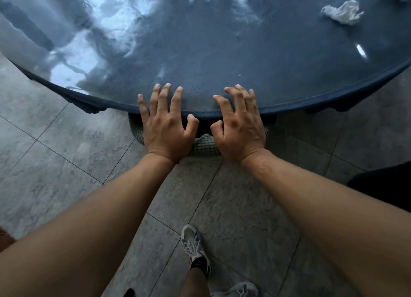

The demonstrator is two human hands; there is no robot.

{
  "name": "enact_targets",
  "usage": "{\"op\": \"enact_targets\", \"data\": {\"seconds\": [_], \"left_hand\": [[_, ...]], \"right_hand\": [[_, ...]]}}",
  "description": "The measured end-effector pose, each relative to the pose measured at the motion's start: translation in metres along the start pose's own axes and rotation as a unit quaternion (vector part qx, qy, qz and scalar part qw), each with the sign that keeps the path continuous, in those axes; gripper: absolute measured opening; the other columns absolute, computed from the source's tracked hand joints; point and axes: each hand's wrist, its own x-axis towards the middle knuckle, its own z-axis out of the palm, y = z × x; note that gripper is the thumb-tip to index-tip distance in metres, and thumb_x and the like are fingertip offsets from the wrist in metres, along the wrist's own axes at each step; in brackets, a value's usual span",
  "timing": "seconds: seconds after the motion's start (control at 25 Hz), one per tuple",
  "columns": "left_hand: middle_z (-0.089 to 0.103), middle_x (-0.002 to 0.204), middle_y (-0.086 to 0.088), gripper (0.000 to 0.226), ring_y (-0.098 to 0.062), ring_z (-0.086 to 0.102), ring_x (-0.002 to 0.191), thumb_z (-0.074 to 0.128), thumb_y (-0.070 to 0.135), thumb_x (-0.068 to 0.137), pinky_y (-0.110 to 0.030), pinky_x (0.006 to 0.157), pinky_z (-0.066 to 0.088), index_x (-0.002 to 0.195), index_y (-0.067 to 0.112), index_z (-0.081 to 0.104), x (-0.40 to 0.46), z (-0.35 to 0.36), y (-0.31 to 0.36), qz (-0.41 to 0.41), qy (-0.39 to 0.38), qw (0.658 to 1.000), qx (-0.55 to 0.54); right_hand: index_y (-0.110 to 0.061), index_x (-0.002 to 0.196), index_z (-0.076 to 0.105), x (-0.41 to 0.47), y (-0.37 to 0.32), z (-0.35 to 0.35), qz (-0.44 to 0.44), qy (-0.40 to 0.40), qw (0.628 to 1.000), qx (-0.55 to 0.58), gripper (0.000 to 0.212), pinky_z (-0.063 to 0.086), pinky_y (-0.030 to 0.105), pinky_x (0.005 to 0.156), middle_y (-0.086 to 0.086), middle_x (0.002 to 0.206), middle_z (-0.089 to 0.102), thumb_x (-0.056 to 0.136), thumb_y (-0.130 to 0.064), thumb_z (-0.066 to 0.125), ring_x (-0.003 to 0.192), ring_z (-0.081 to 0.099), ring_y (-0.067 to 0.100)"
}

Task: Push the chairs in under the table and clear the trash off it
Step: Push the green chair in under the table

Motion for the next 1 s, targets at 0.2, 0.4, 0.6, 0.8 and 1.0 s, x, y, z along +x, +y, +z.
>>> {"op": "enact_targets", "data": {"seconds": [0.2, 0.4, 0.6, 0.8, 1.0], "left_hand": [[0.042, 0.156, -0.017, 0.068, -0.035, 0.027, 0.152, 0.038, 0.045, 0.090, -0.062, 0.123, 0.005, 0.147, 0.011, 0.049, 0.016, 0.004, 0.000, 0.002, 0.000, 1.000, -0.002], [0.042, 0.156, -0.016, 0.070, -0.036, 0.027, 0.151, 0.036, 0.047, 0.089, -0.064, 0.122, 0.004, 0.148, 0.012, 0.049, 0.027, 0.007, -0.001, -0.004, -0.004, 1.000, -0.003], [0.043, 0.156, -0.016, 0.072, -0.035, 0.028, 0.151, 0.033, 0.049, 0.089, -0.063, 0.123, 0.005, 0.148, 0.012, 0.049, 0.028, 0.006, -0.002, -0.008, -0.016, 1.000, -0.016], [0.036, 0.160, -0.014, 0.076, -0.032, 0.021, 0.154, 0.028, 0.054, 0.089, -0.063, 0.123, 0.001, 0.153, 0.016, 0.042, 0.030, 0.005, -0.004, -0.017, -0.050, 0.999, -0.013], [0.023, 0.166, -0.012, 0.078, -0.031, 0.011, 0.156, 0.023, 0.061, 0.090, -0.065, 0.121, -0.002, 0.159, 0.025, 0.030, 0.034, -0.002, -0.001, -0.018, -0.105, 0.994, 0.002]], "right_hand": [[-0.008, 0.134, 0.060, 0.015, 0.005, 0.005, 0.000, 0.000, 1.000, -0.009, 0.057, 0.019, 0.059, 0.122, 0.021, 0.139, 0.052, 0.085, -0.032, 0.044, 0.141, 0.039, 0.041], [-0.008, 0.134, 0.059, 0.024, 0.008, 0.008, 0.003, -0.006, 1.000, -0.017, 0.057, 0.018, 0.058, 0.123, 0.021, 0.139, 0.052, 0.085, -0.033, 0.043, 0.140, 0.040, 0.040], [-0.009, 0.135, 0.059, 0.026, 0.007, 0.007, 0.018, -0.016, 1.000, -0.006, 0.058, 0.017, 0.057, 0.124, 0.018, 0.139, 0.052, 0.085, -0.034, 0.042, 0.139, 0.041, 0.038], [-0.013, 0.144, 0.050, 0.025, 0.004, 0.006, 0.032, -0.031, 0.999, 0.001, 0.062, 0.013, 0.057, 0.125, 0.017, 0.148, 0.043, 0.087, -0.036, 0.042, 0.144, 0.034, 0.036], [-0.020, 0.152, 0.040, 0.030, 0.002, 0.001, 0.066, -0.089, 0.993, -0.040, 0.067, 0.005, 0.061, 0.124, 0.016, 0.156, 0.032, 0.092, -0.048, 0.036, 0.151, 0.022, 0.036]]}}
